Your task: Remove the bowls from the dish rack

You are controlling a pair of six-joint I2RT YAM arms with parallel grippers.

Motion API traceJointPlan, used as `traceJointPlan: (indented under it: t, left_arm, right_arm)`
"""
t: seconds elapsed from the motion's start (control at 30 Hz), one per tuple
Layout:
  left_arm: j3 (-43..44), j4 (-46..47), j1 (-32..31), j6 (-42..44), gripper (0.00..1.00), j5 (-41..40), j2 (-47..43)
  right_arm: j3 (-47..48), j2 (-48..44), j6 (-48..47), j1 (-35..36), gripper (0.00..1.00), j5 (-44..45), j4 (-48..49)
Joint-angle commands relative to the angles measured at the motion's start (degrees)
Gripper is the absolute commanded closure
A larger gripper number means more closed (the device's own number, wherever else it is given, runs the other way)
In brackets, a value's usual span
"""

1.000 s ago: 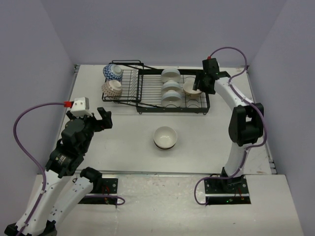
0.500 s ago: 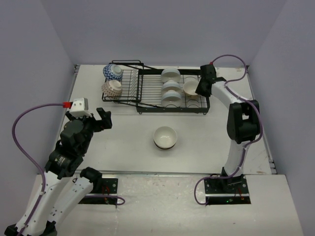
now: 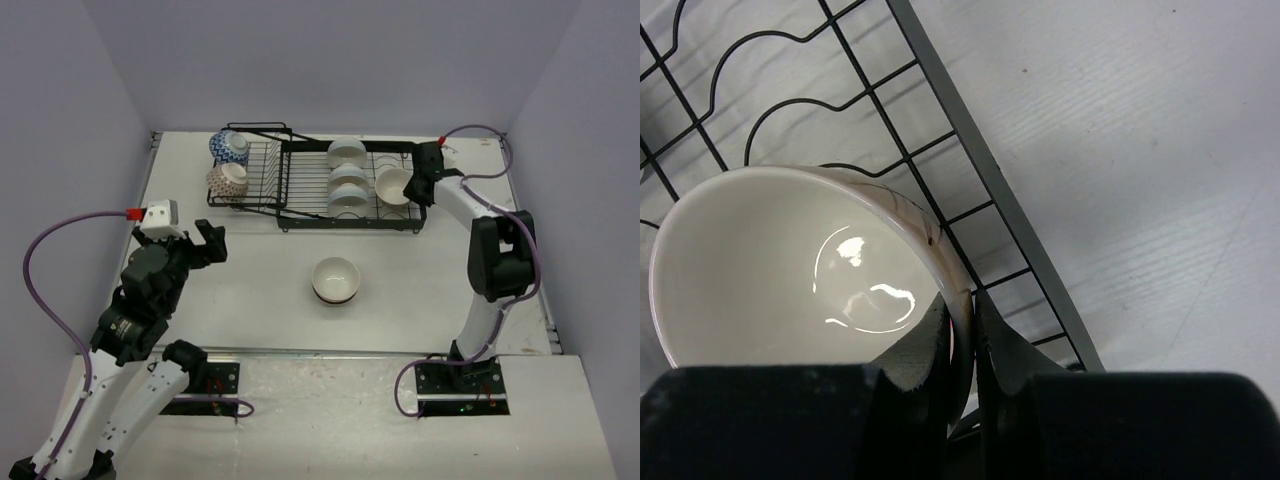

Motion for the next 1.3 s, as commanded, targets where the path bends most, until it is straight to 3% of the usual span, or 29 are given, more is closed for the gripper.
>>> traceJointPlan:
  t: [0.0,0.37,0.67,1.0,1.27]
  left_arm:
    - [-0.1,2.1,0.2,1.3,0.00,0.4,-0.4]
    - [-0.1,2.2,0.3,1.3,0.00,0.4,-0.2]
    - [-0.1,2.1,0.3,1.2,0.00,0.1,0.3]
    - [-0.1,1.9,0.3,1.1,0.00,-0.1,0.3]
    - [-0.1,1.8,0.3,1.1,0.00,-0.4,0.7]
  right_arm:
    - [0.8,-7.2,1.8,-0.2,1.00,3.6,2.3]
    - [-0.5,-19.4,-3.4,1.1,1.00,2.5,1.2]
    - [-6.5,-26.8,-7.2,16.2,1.00,-9.0,-6.9]
    - [-10.6,-32.3,-7.6,32.9,1.00,-11.0,-14.7]
    - [-18.0,-35.6,-7.5,35.5,1.00,-11.3,-10.9]
